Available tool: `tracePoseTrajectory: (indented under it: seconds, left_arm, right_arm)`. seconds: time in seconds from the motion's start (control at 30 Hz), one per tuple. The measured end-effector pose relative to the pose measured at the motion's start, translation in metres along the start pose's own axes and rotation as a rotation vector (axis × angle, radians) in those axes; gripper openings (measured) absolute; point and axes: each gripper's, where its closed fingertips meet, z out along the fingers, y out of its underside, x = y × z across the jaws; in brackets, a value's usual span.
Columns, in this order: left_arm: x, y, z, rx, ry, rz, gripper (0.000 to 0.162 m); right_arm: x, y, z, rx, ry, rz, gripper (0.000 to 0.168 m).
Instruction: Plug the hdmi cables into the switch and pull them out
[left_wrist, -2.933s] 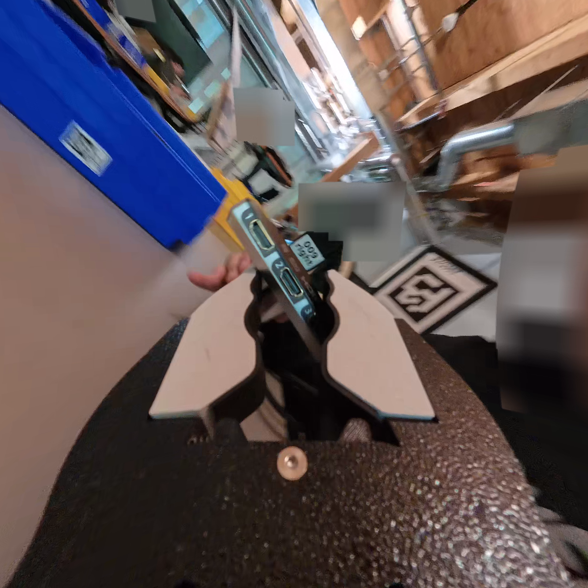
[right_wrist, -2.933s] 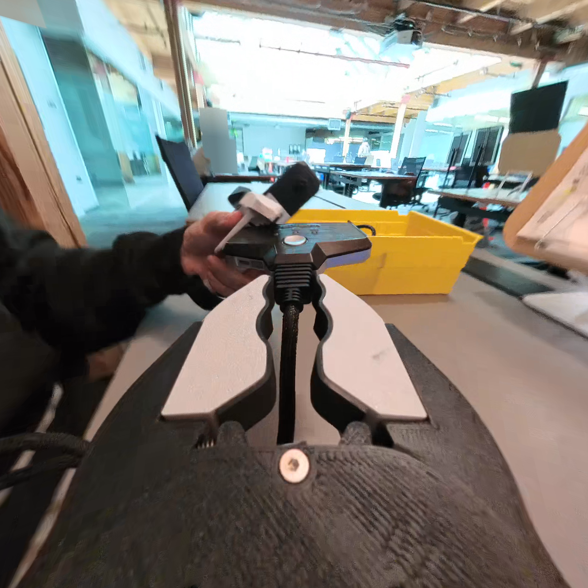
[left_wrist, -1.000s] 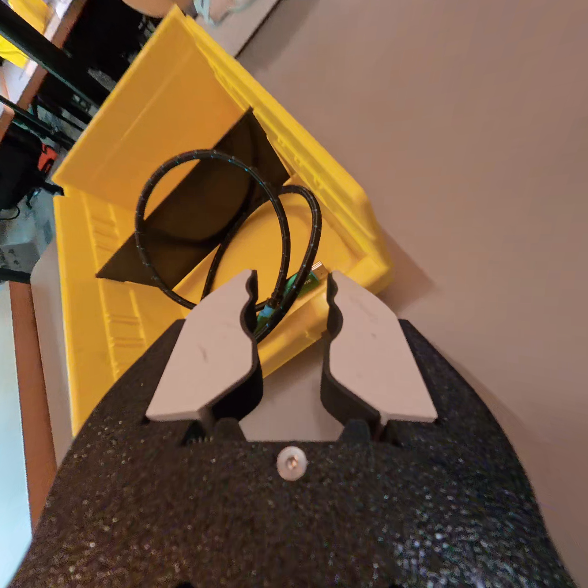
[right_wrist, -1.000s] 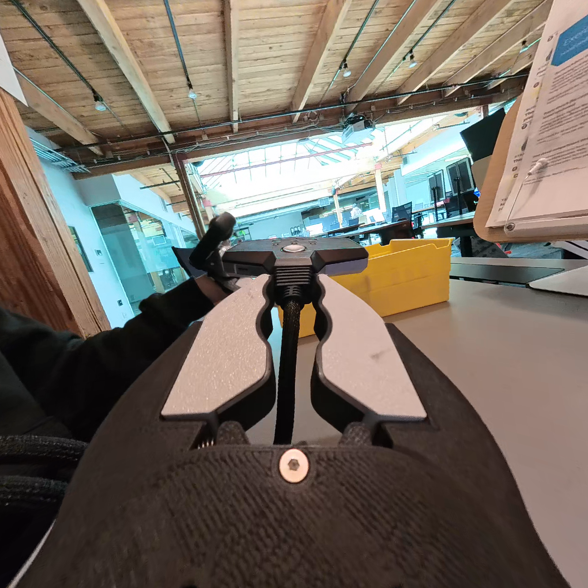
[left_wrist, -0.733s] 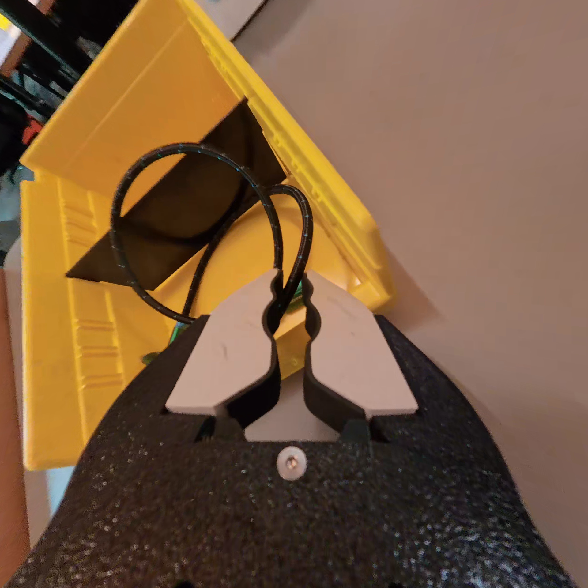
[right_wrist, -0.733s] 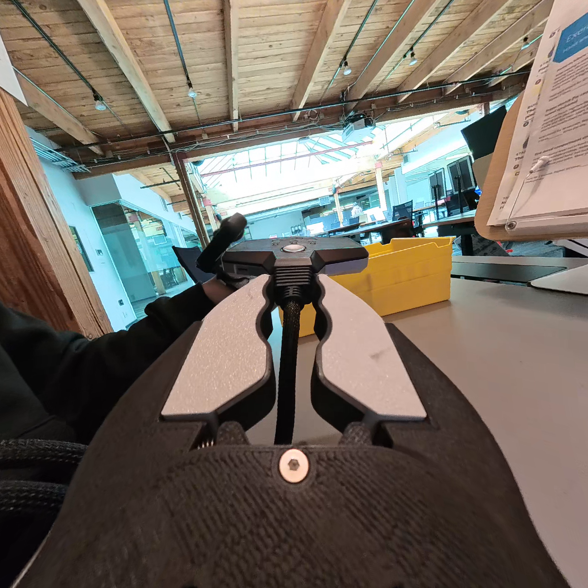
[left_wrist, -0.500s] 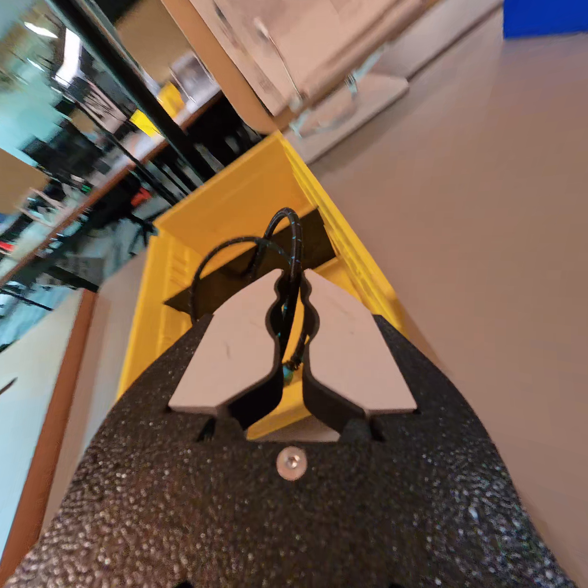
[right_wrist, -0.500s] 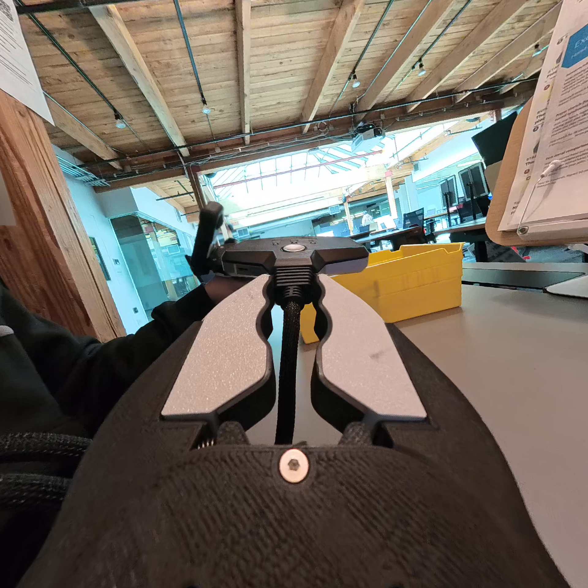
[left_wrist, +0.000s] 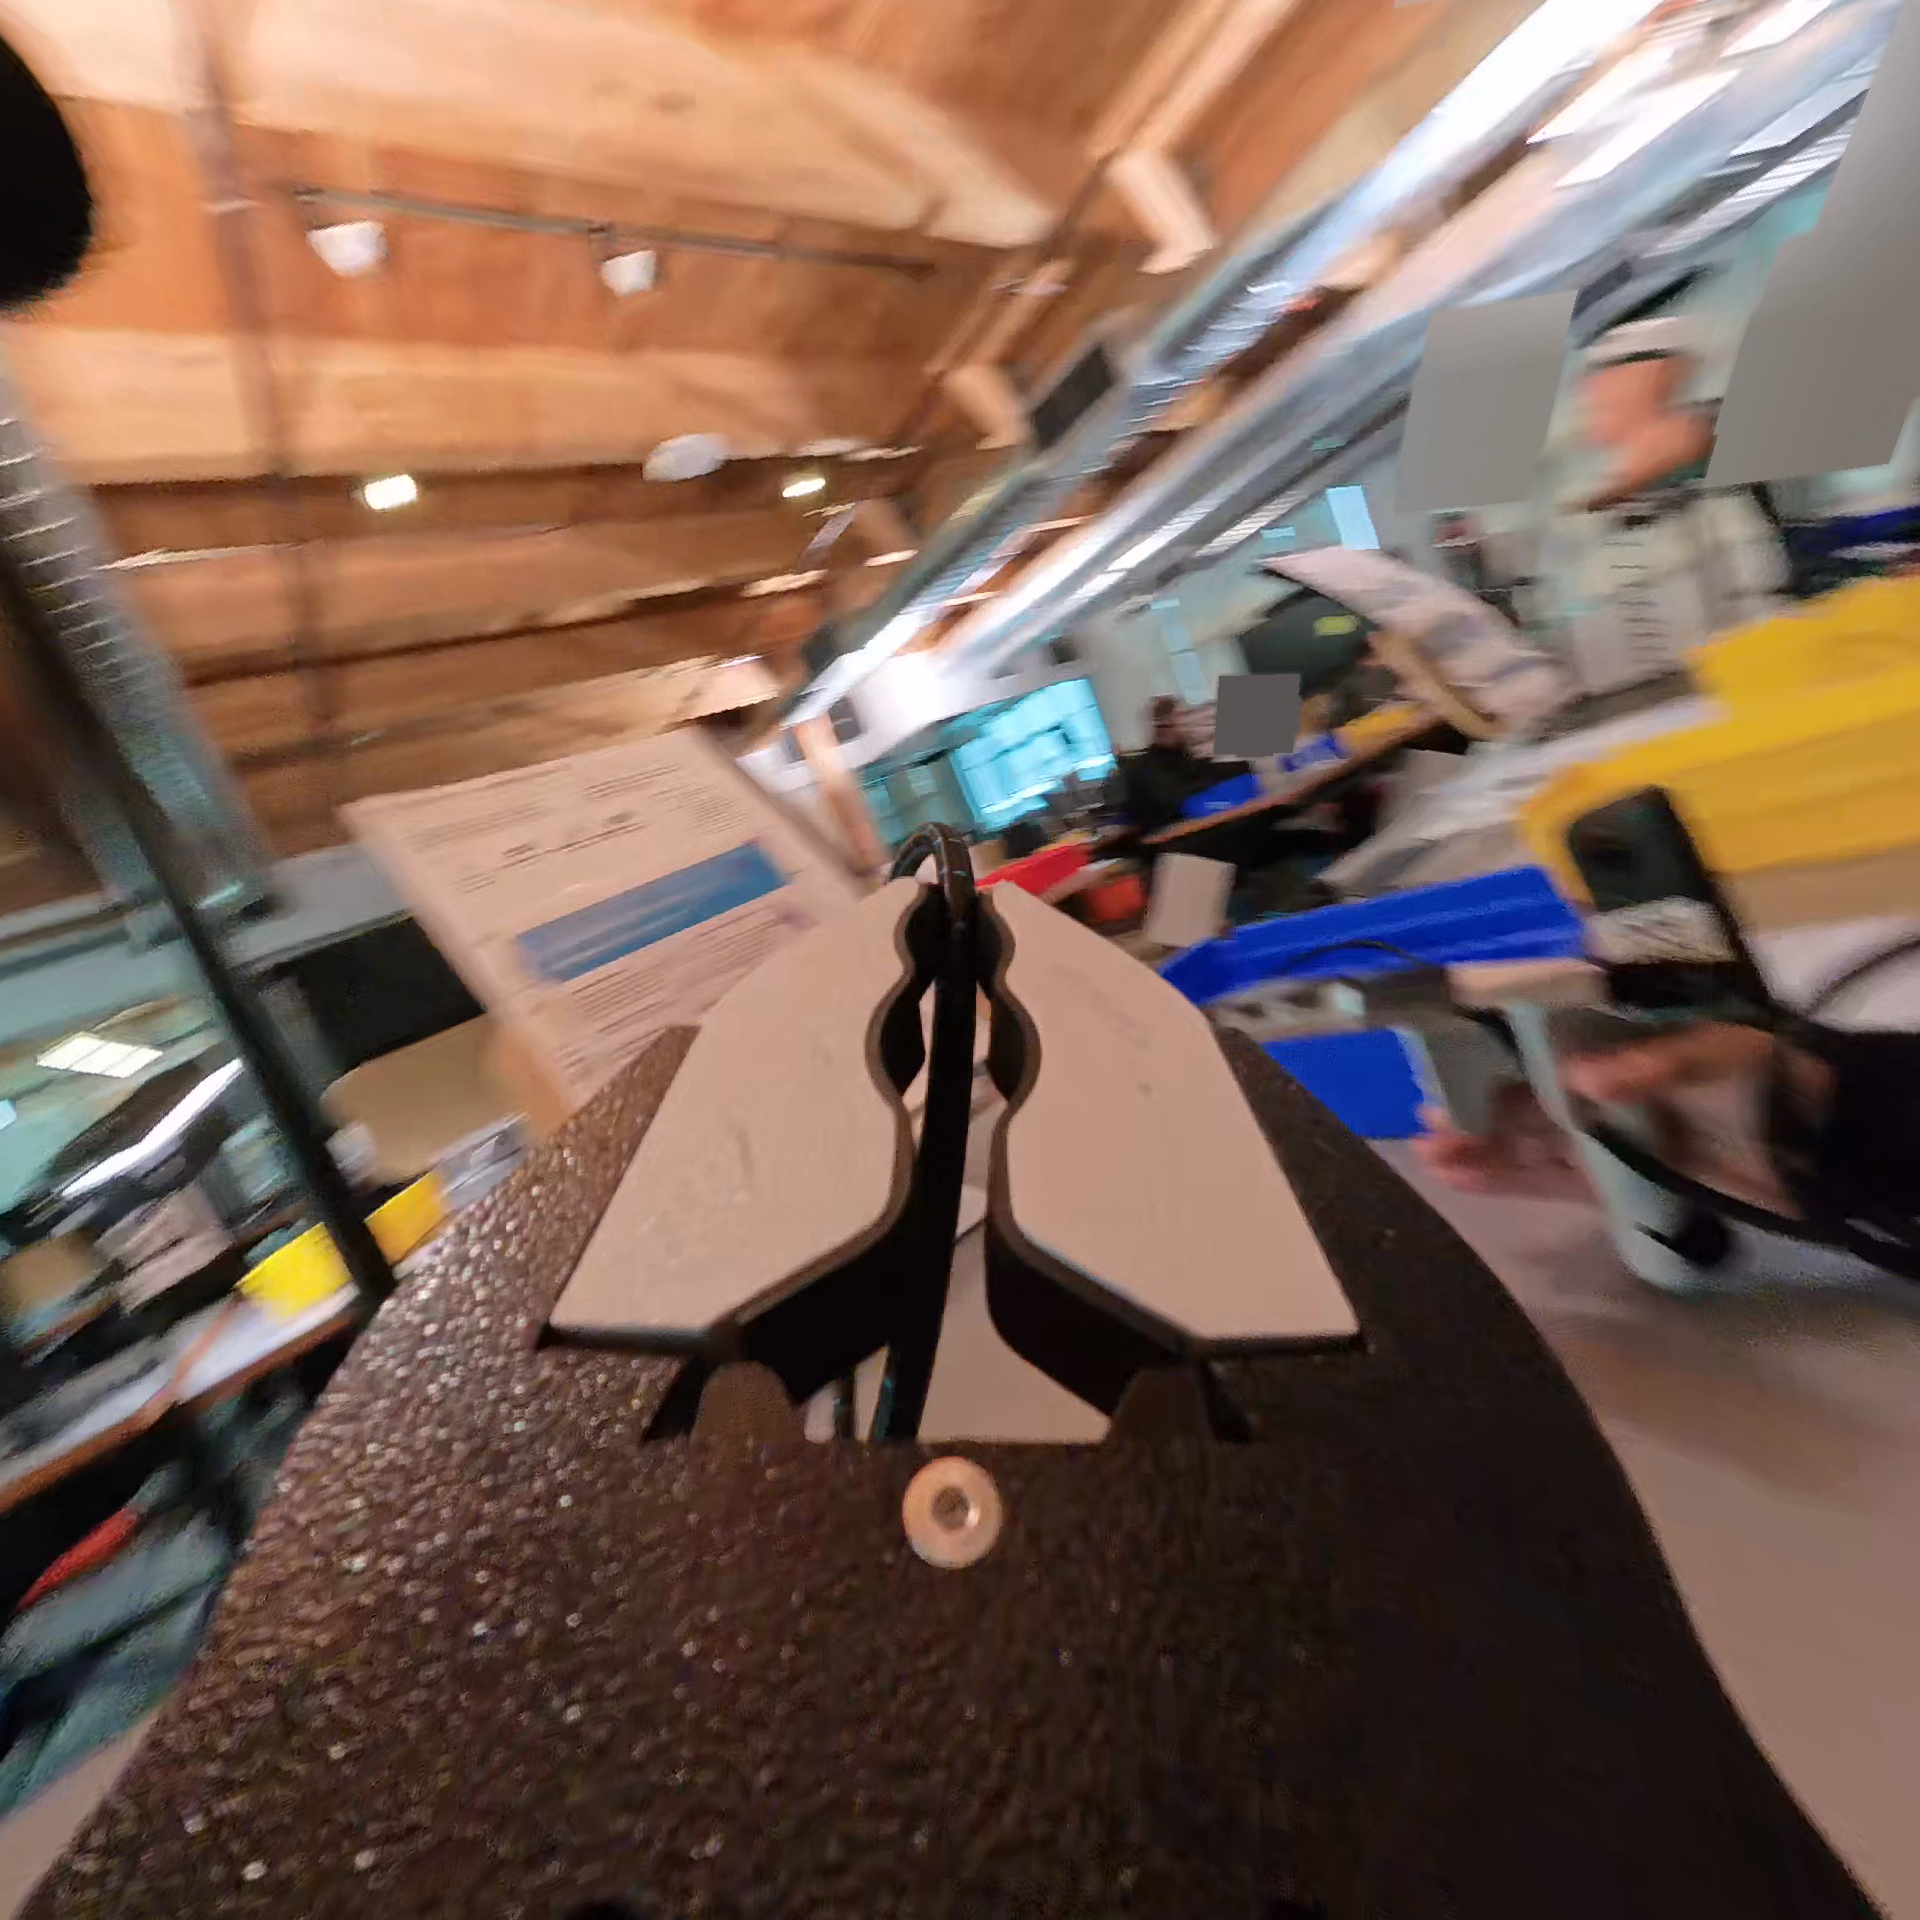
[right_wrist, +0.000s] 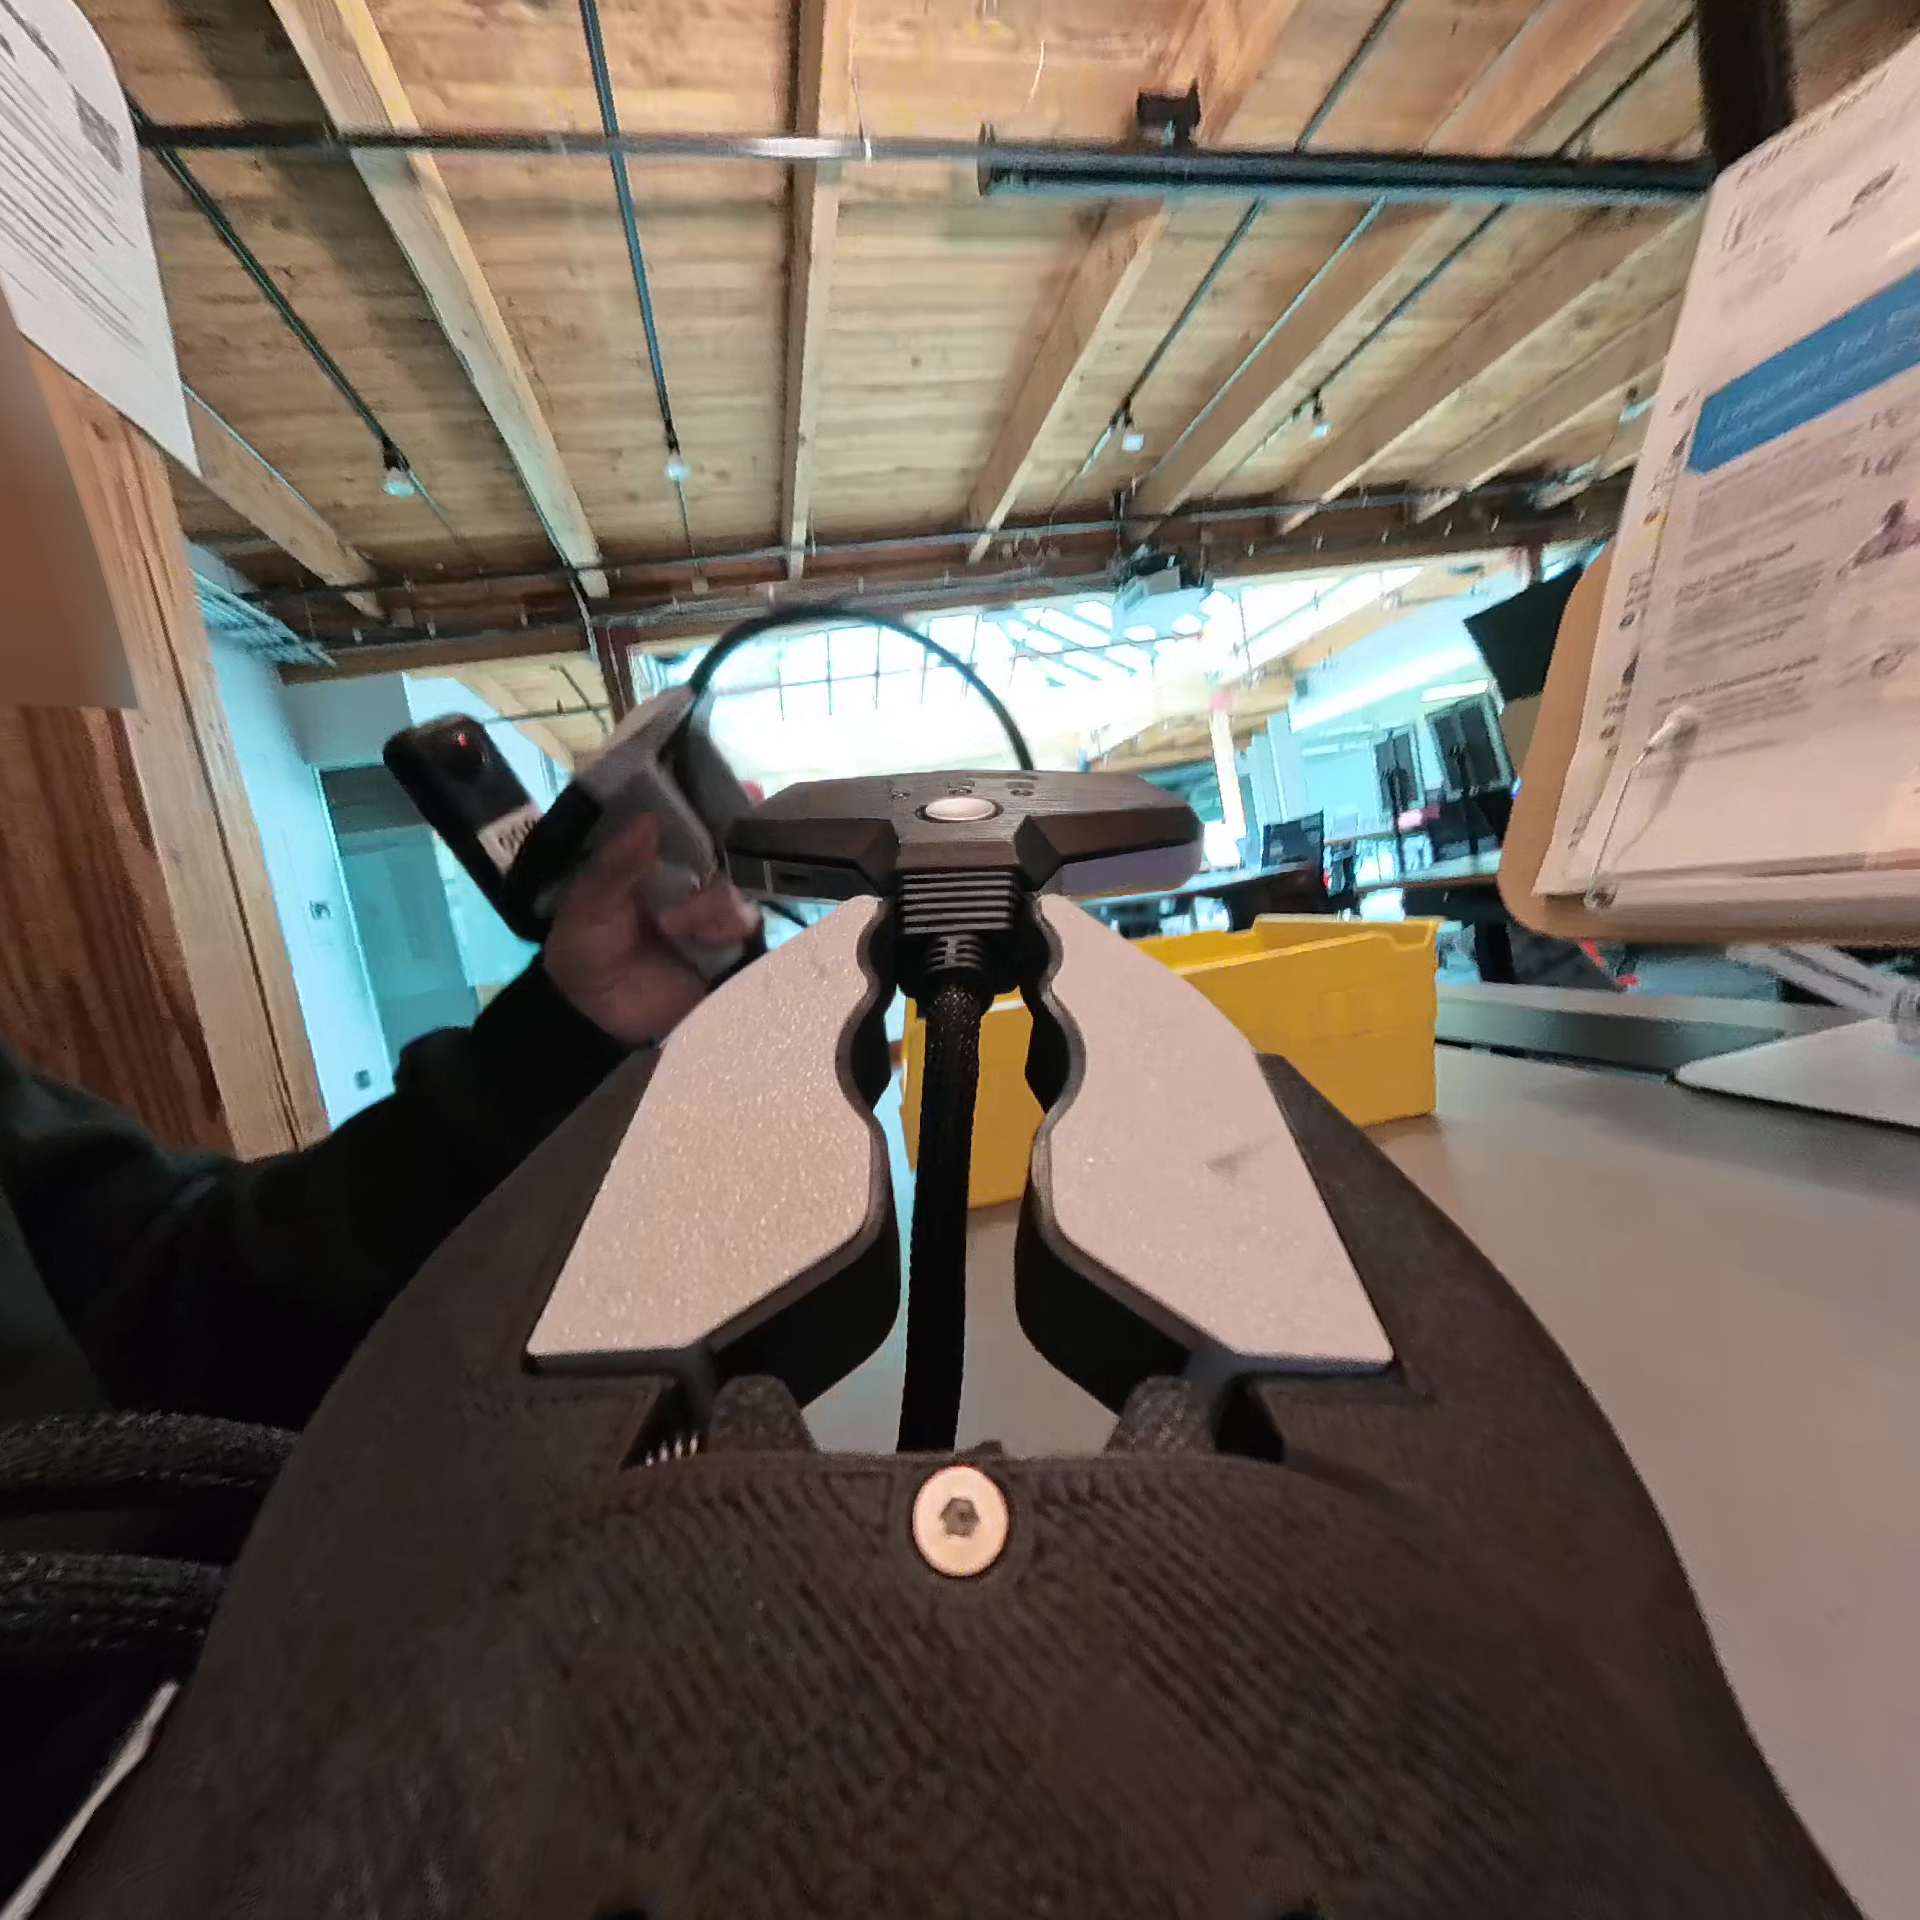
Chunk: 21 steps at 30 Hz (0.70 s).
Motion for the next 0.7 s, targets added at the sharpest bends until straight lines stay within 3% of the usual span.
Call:
tracePoseTrajectory:
  seconds: [0.13, 0.27, 0.47, 0.53, 0.57, 0.6, 0.7]
  left_arm:
    - [0.073, 0.025, 0.005, -0.064, 0.411, 0.028, 0.007]
    - [0.137, 0.058, -0.013, -0.218, 0.791, 0.0, 0.007]
    - [0.19, 0.092, -0.047, -0.446, 1.141, -0.162, 0.006]
    - [0.192, 0.106, -0.06, -0.593, 1.179, -0.261, 0.011]
    - [0.189, 0.111, -0.063, -0.647, 1.165, -0.299, 0.021]
    - [0.184, 0.115, -0.062, -0.674, 1.134, -0.316, 0.032]
    - [0.158, 0.115, -0.048, -0.645, 0.956, -0.313, 0.037]
  right_arm:
    - [0.009, -0.024, -0.015, 0.122, 0.053, -0.023, 0.022]
    - [0.016, -0.032, -0.025, 0.154, 0.08, -0.007, 0.022]
    - [0.013, -0.027, -0.021, 0.118, 0.071, -0.03, 0.022]
    - [0.013, -0.025, -0.02, 0.103, 0.072, -0.036, 0.022]
    - [0.013, -0.024, -0.02, 0.096, 0.074, -0.04, 0.022]
    - [0.013, -0.023, -0.019, 0.09, 0.074, -0.044, 0.022]
    - [0.012, -0.02, -0.017, 0.071, 0.075, -0.058, 0.022]
